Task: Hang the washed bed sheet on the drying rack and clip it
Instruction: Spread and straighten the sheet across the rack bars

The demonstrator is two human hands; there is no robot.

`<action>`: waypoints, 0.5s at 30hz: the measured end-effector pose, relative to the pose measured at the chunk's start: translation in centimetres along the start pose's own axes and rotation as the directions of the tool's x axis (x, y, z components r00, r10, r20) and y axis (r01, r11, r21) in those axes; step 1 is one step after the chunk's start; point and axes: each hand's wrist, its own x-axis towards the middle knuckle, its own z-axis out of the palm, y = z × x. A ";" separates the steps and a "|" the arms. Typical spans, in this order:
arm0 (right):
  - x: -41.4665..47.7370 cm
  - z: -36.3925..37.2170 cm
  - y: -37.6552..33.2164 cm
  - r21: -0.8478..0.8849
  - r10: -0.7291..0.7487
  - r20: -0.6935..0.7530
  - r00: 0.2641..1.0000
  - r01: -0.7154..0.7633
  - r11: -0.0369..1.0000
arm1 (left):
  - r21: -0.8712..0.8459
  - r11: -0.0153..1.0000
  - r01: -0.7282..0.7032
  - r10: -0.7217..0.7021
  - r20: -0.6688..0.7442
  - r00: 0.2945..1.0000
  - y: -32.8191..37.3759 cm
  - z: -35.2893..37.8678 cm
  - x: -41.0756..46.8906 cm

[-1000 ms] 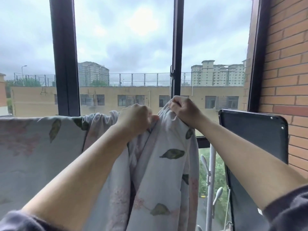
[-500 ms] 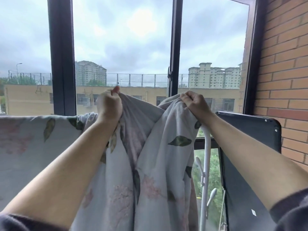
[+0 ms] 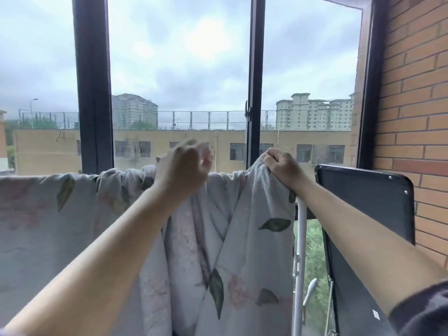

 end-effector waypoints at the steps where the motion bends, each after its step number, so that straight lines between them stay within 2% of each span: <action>1: -0.1 -0.2 0.2 -0.003 0.007 0.002 1.000 -0.007 1.000 | 0.000 0.998 -0.065 0.065 0.096 0.993 1.0 0.8 -0.3; 3: -0.1 -0.5 0.4 -0.006 0.010 0.010 1.000 -0.010 1.000 | 0.072 0.982 -0.173 0.160 0.162 0.974 2.1 2.2 -0.7; 5: -0.2 -0.6 0.4 0.005 0.009 0.011 1.000 -0.010 1.000 | 0.155 0.961 -0.227 0.207 0.133 0.969 2.2 3.3 -0.9; 10: -0.4 -0.3 0.4 0.050 0.021 0.008 1.000 -0.022 0.999 | 0.003 0.984 -0.180 0.180 0.040 0.983 1.9 3.8 -0.7; 13: -0.5 -0.1 0.0 0.089 0.043 -0.011 0.999 -0.042 0.995 | -0.085 0.996 -0.038 0.032 -0.074 0.997 1.3 2.8 -0.7; 15: -0.3 0.0 -0.2 0.129 0.070 -0.060 0.996 -0.062 0.990 | -0.265 0.953 0.146 -0.193 -0.161 0.968 0.9 1.8 -0.4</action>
